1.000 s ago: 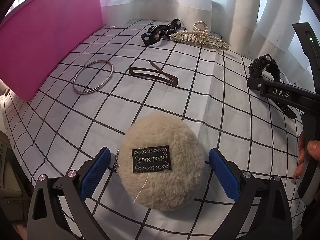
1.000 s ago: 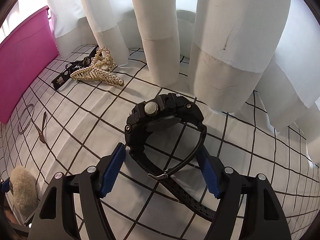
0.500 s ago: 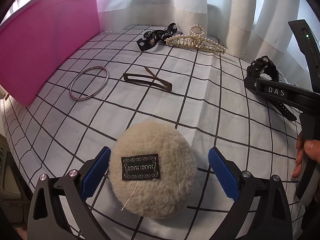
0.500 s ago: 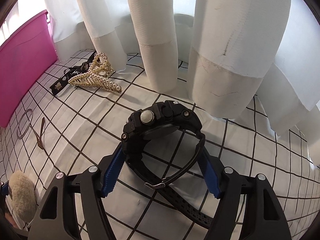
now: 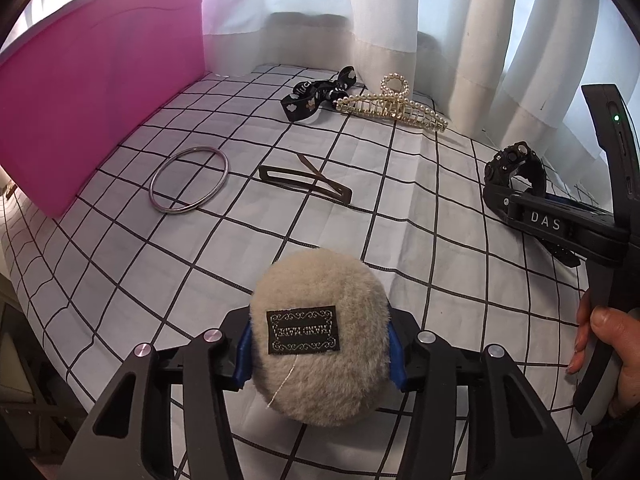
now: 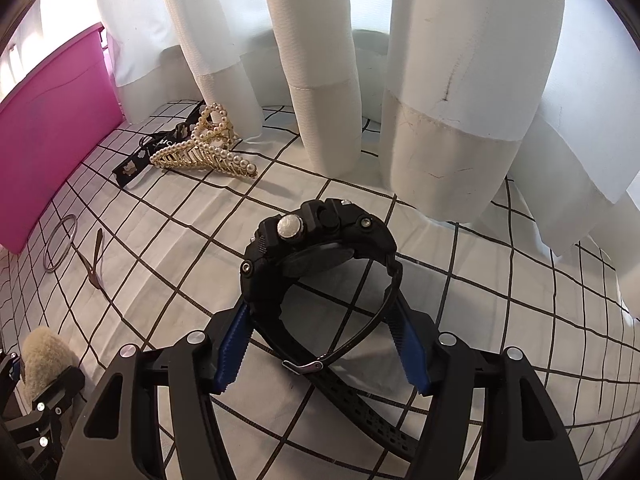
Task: Organize jewelry
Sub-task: 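Carry the watch with the right tool to the tub while the left tool carries the pouch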
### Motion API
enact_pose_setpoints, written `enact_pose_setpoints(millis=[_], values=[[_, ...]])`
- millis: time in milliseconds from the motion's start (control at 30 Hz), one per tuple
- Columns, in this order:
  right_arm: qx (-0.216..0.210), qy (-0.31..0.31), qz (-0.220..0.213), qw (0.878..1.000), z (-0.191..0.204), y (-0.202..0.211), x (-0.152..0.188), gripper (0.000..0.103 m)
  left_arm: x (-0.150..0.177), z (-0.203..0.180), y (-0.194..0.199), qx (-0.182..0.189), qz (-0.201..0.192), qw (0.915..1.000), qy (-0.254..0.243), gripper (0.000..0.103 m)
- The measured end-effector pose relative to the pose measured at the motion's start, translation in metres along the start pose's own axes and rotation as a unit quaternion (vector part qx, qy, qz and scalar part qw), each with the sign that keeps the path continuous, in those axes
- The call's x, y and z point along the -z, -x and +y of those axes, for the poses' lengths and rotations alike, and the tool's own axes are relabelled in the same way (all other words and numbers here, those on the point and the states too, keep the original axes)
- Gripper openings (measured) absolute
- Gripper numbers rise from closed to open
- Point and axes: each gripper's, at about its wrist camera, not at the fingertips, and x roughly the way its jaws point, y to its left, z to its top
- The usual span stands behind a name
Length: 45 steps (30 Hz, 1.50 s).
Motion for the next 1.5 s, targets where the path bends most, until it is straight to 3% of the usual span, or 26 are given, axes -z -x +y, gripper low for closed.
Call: enact_pose_setpoints(millis=[467, 967, 1267, 1500], values=[[-0.025, -0.024, -0.011, 0.999, 0.017, 0.026, 0.007, 0.061, -0.025, 0.017, 0.029, 0.012, -0.028, 0.9995, -0.008, 0.049], [-0.043, -0.033, -0.066, 0.996, 0.069, 0.104, -0.031, 0.061, -0.088, 0.056, 0.092, 0.03, -0.095, 0.9949, -0.019, 0.049], [-0.06, -0.023, -0.123, 0.99, 0.134, 0.154, -0.085, 0.061, -0.156, 0.121, 0.149, 0.042, -0.163, 0.9857, -0.006, 0.049], [-0.096, 0.014, -0.171, 0.981, 0.209, 0.169, -0.143, 0.061, -0.204, 0.206, 0.172, 0.009, -0.2, 0.9793, 0.03, 0.05]])
